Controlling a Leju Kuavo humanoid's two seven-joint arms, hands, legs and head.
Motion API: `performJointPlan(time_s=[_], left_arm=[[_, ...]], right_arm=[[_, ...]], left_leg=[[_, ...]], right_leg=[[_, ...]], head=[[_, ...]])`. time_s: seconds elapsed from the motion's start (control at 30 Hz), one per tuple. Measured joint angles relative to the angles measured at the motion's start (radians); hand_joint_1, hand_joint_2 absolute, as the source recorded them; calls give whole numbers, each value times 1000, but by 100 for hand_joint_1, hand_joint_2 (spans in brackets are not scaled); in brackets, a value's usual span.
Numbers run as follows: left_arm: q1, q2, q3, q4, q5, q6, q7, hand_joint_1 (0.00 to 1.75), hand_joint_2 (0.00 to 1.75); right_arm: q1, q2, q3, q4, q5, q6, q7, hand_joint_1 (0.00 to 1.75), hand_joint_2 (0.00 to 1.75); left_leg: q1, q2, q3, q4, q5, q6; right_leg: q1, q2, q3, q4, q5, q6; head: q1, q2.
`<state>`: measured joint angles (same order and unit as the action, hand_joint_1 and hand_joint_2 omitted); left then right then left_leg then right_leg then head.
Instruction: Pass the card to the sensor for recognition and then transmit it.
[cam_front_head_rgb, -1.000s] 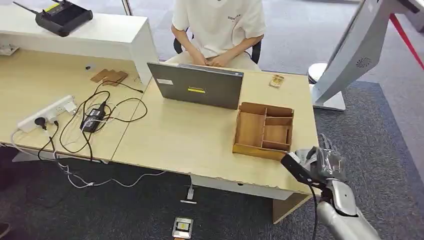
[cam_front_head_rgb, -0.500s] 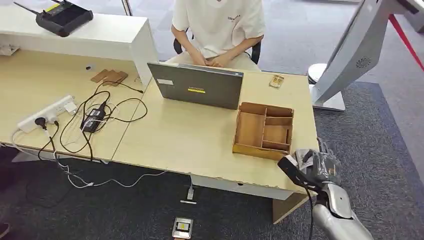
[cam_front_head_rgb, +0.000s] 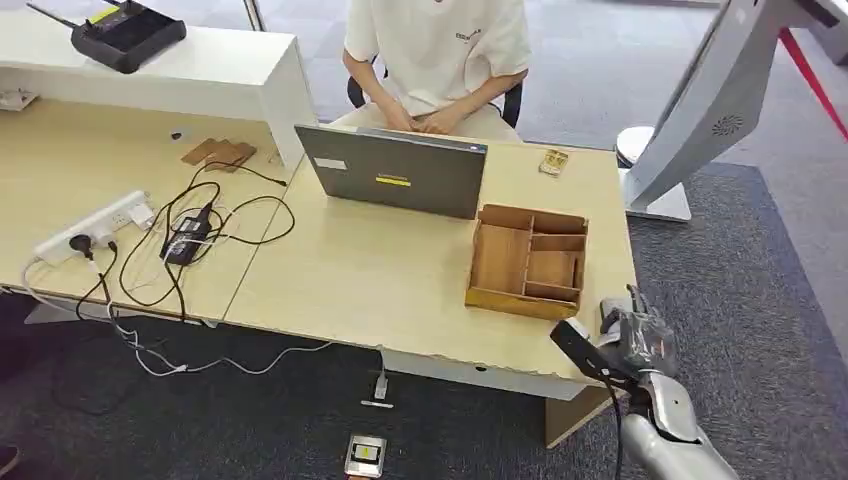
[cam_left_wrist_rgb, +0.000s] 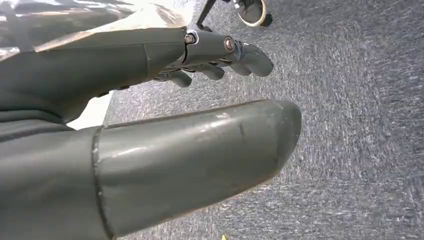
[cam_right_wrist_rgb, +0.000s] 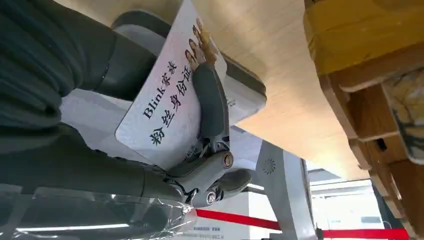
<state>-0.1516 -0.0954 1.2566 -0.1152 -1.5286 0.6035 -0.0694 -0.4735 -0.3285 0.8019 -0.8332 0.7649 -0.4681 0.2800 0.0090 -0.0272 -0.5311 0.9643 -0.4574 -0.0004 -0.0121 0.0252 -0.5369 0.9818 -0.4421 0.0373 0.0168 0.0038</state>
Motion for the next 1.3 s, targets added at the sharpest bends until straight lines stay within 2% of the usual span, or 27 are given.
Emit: performJointPlan(time_s=[0.37, 0.67, 0.83, 1.07, 1.3], left_arm=[[-1, 0, 0, 0, 0, 12, 0, 0, 0], [-1, 0, 0, 0, 0, 12, 0, 0, 0], [-1, 0, 0, 0, 0, 15, -1, 0, 0], [-2, 0, -35, 0, 0, 6, -8, 0, 0], [-3, 0, -88, 0, 0, 5, -12, 0, 0]], right_arm=[[-95, -28, -14, -115, 17, 18, 21, 175, 175], [-102, -32, -19, -130, 14, 19, 21, 175, 175], [-158, -50, -36, -212, 19, 39, 11, 175, 175], [-276, -12, -19, -243, 77, 146, -5, 175, 175], [-403, 75, 13, -161, 60, 208, -27, 175, 175]], left_leg=[[0, 0, 0, 0, 0, 0], [0, 0, 0, 0, 0, 0], [0, 0, 0, 0, 0, 0], [0, 0, 0, 0, 0, 0], [0, 0, 0, 0, 0, 0]], right_leg=[[0, 0, 0, 0, 0, 0], [0, 0, 0, 0, 0, 0], [0, 0, 0, 0, 0, 0], [0, 0, 0, 1, 0, 0], [0, 0, 0, 2, 0, 0]], head=[[0, 0], [0, 0], [0, 0], [0, 0], [0, 0]])
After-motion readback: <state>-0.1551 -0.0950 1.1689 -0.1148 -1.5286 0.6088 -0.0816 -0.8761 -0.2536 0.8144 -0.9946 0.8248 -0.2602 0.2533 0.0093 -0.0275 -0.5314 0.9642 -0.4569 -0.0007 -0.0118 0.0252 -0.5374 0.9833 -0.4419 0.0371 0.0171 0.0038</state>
